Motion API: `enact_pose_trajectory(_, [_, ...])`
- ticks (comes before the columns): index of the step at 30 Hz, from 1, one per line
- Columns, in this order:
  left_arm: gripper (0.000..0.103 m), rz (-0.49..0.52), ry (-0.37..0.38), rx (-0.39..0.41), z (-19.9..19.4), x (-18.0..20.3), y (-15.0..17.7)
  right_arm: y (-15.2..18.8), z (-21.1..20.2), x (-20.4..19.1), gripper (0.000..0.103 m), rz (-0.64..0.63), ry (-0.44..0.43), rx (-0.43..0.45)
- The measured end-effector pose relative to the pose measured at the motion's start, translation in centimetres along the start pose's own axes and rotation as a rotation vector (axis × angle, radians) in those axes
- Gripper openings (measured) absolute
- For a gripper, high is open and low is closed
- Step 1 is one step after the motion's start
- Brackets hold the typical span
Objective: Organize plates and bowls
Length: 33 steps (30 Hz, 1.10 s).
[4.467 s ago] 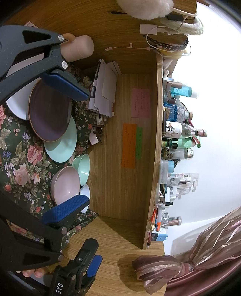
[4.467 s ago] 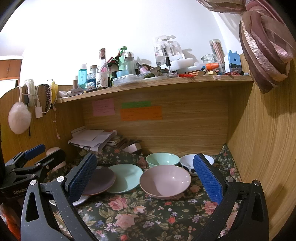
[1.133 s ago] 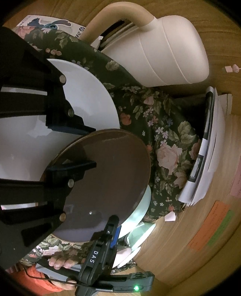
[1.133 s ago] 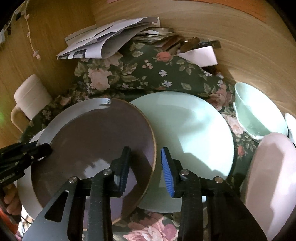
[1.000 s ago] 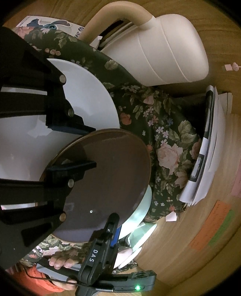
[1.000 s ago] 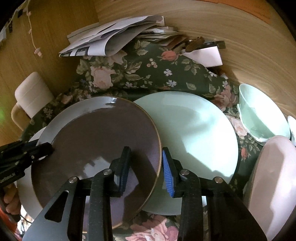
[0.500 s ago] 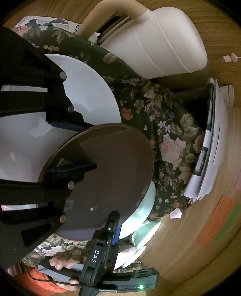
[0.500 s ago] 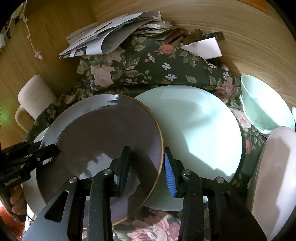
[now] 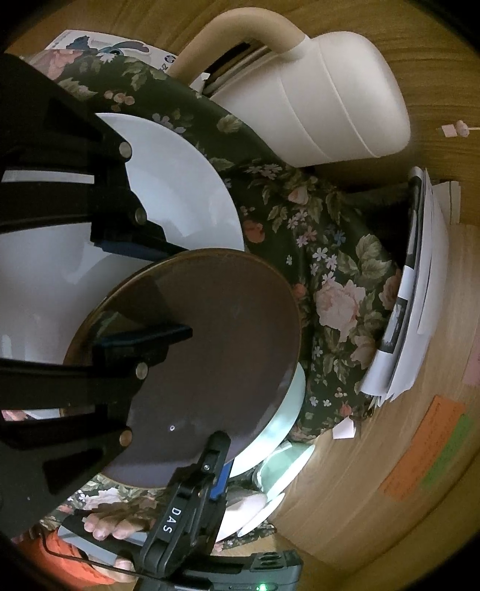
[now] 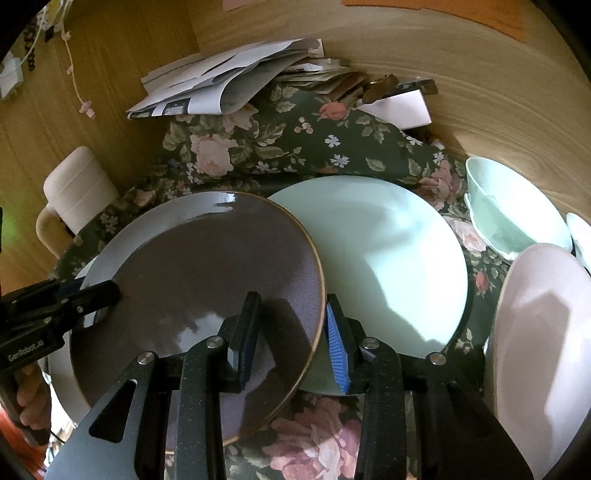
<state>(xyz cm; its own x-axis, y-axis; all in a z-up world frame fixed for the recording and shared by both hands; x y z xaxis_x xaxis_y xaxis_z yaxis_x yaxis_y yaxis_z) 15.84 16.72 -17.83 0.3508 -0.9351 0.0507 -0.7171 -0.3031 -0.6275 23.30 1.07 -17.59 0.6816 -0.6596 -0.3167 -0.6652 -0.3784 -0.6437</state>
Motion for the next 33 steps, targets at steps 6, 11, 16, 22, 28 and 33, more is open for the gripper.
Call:
enact_pose_trajectory(6, [0.033, -0.004, 0.001, 0.017, -0.6, 0.3, 0.0, 0.6, -1.6, -0.1, 0.031, 0.002, 0.007, 0.026])
enact_pose_trajectory(11, [0.033, 0.004, 0.003, 0.05, -1.8, 0.7, 0.0, 0.8, -3.1, -0.2, 0.031, 0.005, 0.011, 0.051])
enact_pose_trajectory(16, [0.033, 0.007, 0.019, 0.062, -2.7, 1.4, 0.0, 1.3, -4.6, -0.4, 0.031, 0.007, 0.025, 0.078])
enact_pose_trajectory(22, [0.033, 0.011, 0.046, 0.068, -3.7, 2.5, 0.5, 2.2, -6.5, -0.3, 0.031, 0.018, 0.036, 0.101])
enact_pose_trajectory(28, [0.033, 0.026, 0.069, 0.079, -4.9, 3.9, 1.2, 3.2, -8.3, 0.0, 0.031, 0.032, 0.053, 0.122])
enact_pose_trajectory(33, [0.033, 0.039, 0.089, 0.081, -5.6, 5.1, 1.8, 4.2, -9.9, 0.2, 0.031, 0.048, 0.062, 0.139])
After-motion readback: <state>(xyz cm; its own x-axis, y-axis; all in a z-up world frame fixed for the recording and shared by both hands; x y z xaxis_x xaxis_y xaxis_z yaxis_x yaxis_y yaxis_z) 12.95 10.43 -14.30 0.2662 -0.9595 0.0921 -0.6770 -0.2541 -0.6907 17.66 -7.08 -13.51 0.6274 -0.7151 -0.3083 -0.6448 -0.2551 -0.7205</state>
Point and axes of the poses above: each gripper's, at about its wrist camera, not at the fingertips, and z roughly the way its jaws point, x to its right, y to its underside, the point moved 6 cm from there along z, roughly the way its jaws point, and after that the axes turned 11 degrees about -y, right-handed, at the moved point
